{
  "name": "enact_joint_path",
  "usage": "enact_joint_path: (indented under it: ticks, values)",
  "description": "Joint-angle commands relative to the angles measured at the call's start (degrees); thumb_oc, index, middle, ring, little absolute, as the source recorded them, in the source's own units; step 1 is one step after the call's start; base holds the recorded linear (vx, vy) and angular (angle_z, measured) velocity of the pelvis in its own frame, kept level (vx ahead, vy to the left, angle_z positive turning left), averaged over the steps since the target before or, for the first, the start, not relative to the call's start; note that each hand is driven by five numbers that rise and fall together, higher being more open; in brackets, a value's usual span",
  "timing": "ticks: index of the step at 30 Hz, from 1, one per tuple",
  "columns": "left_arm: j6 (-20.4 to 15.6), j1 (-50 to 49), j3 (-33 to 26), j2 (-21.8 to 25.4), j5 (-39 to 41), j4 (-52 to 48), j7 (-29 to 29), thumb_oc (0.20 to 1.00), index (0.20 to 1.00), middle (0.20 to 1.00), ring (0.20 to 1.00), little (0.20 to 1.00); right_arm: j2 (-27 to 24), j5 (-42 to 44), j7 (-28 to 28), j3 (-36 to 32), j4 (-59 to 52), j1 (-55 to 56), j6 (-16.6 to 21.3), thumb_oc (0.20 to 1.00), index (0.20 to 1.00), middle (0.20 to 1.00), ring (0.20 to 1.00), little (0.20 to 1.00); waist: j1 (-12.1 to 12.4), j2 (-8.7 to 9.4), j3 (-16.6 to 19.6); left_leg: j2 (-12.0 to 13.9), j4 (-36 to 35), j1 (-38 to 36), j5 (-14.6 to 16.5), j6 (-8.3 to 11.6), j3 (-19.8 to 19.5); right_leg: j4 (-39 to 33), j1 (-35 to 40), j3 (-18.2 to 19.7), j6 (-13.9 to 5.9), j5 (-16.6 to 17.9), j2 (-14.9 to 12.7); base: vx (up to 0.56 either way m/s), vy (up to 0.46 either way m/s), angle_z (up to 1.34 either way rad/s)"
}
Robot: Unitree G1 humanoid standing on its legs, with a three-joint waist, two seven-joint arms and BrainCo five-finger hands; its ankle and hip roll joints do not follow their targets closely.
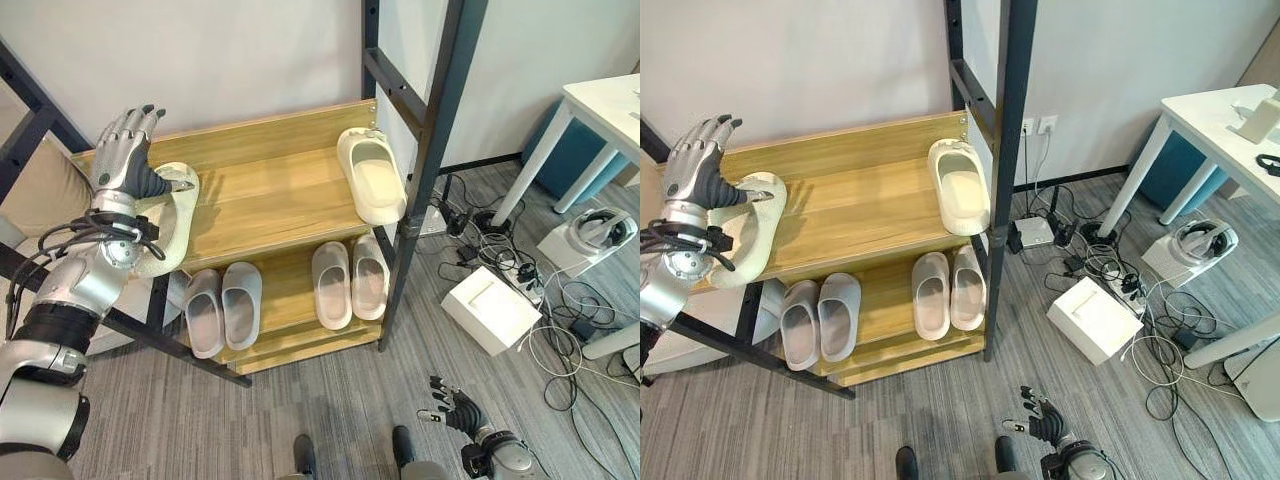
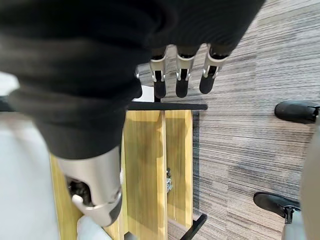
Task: Arrange the slippers neatly on the shoe rack.
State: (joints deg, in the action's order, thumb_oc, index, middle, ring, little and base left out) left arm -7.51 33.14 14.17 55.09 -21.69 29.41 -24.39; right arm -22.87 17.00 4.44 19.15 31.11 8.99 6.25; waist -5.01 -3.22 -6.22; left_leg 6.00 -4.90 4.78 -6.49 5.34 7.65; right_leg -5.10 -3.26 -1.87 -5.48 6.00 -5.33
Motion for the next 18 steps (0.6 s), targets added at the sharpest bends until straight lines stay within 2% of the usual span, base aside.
enact_joint_path:
  ticks: [1,7,10,12,18]
  values:
    - [-0.04,3.61,-5.61,3.3,-1.56,1.12,-2.94,1.0,1.0,1.0,1.0,1.0,0.73,0.28,-0.12,-0.92,-1.7,-1.0,2.57,1.0,1.0,1.0,1.0,1.0,0.4,0.86,0.14,1.98,-0.1,-3.58,2.63,3.12,-1.12,0.1,3.01,-1.71,-6.05,-4.37,-3.85,0.0,0.0,0.0]
    - [1.2,1.67,-6.63,4.9,-3.49,3.45,-3.45,1.0,1.0,1.0,1.0,1.0,0.54,0.2,0.0,-1.11,-1.21,-0.17,2.4,1.0,1.0,1.0,1.0,1.0,0.31,0.87,0.32,2.1,-0.1,-3.68,2.75,3.1,-0.92,0.1,3.12,-1.68,-5.99,-4.55,-3.77,0.0,0.0,0.0]
    - [3.18,5.48,-2.87,4.56,-5.21,9.33,-4.0,1.0,1.0,1.0,1.0,1.0,-0.02,0.35,-0.26,-0.9,-1.62,-0.12,2.51,1.0,1.0,1.0,1.0,1.0,-0.24,1.06,0.18,2.22,-0.1,-3.51,2.73,3.12,-0.77,0.1,2.82,-1.65,-6.09,-4.5,-3.57,0.0,0.0,0.0]
    - [5.4,14.08,4.66,3.69,-6.44,18.45,-4.2,1.0,1.0,1.0,1.0,1.0,-0.84,0.72,-0.44,-0.15,-2.43,-0.41,2.8,1.0,1.0,1.0,1.0,1.0,-1.32,1.32,-0.13,2.4,-0.1,-2.96,2.62,3.08,-0.38,0.1,2.0,-1.3,-6.31,-4.12,-3.54,-0.01,0.0,0.02]
    - [7.65,23.65,12.04,1.28,-5.03,29.64,-2.67,1.0,1.0,1.0,1.0,1.0,-1.52,2.12,-1.19,0.17,-3.81,0.03,3.0,1.0,1.0,1.0,1.0,1.0,-2.98,1.7,-0.5,2.61,-0.1,-2.39,2.45,3.06,0.5,0.1,0.48,-0.31,-6.52,-3.45,-3.39,0.0,0.006,-0.07]
